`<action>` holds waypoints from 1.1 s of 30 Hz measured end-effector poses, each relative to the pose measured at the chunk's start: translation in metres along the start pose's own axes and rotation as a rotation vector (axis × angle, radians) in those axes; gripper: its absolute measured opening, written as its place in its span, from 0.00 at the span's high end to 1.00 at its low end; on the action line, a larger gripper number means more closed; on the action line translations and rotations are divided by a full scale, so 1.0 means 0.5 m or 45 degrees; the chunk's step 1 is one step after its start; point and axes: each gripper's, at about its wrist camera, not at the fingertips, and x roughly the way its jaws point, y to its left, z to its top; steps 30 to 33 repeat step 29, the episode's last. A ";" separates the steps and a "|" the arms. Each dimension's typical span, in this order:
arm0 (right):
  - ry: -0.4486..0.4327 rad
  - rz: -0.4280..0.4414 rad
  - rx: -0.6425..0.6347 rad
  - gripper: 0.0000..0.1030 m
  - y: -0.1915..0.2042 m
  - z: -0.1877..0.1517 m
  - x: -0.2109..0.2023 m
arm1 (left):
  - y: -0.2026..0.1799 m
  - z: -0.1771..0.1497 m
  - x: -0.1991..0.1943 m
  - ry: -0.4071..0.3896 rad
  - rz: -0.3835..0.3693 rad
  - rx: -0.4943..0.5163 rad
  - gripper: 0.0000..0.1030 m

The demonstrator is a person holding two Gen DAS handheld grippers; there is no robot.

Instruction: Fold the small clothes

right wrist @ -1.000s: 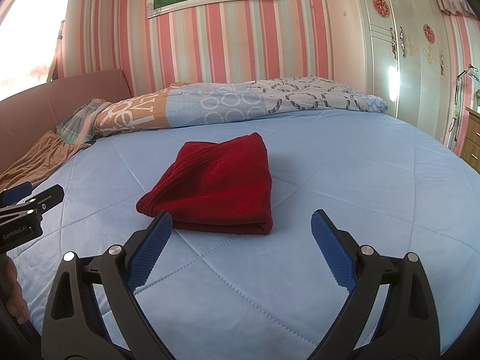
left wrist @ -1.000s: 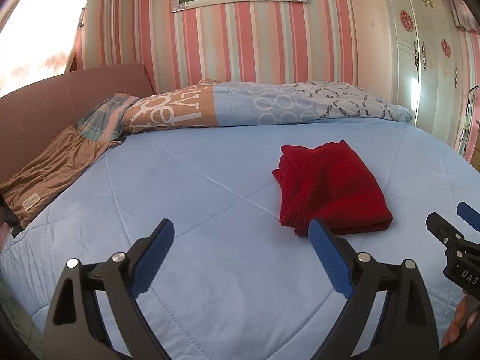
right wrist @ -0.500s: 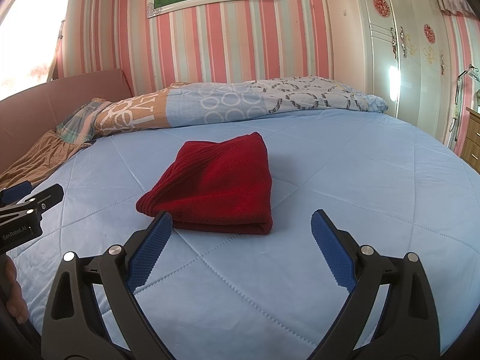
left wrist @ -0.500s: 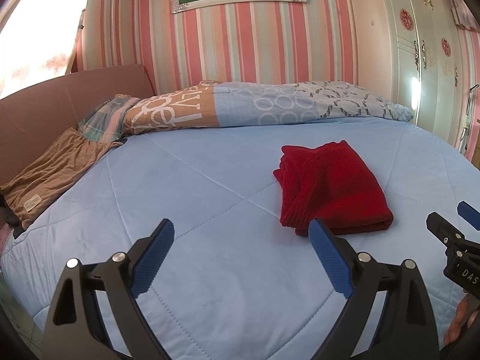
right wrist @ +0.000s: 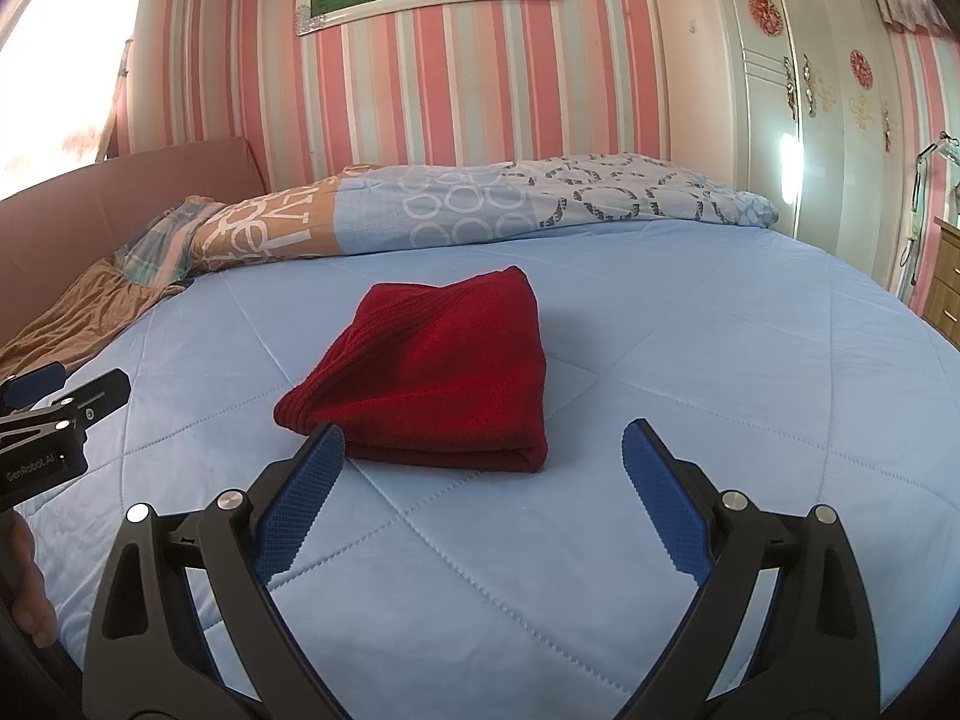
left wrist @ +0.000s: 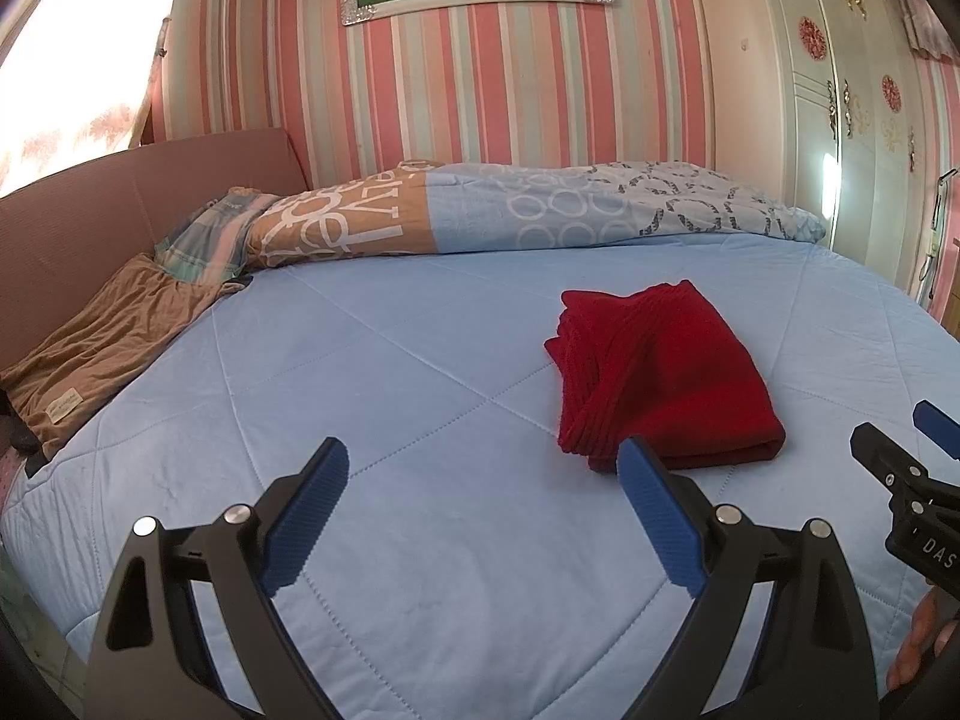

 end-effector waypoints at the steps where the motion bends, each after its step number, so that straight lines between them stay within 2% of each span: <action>1: 0.000 0.001 0.002 0.09 0.000 0.000 0.000 | 0.001 0.000 0.001 0.000 -0.003 0.002 0.11; 9: 0.003 -0.001 -0.002 0.09 0.000 0.000 0.000 | 0.001 0.003 0.003 -0.001 0.022 -0.007 0.11; 33: 0.006 -0.001 0.003 0.09 0.003 0.002 -0.003 | 0.003 0.005 0.005 0.020 -0.010 0.001 0.11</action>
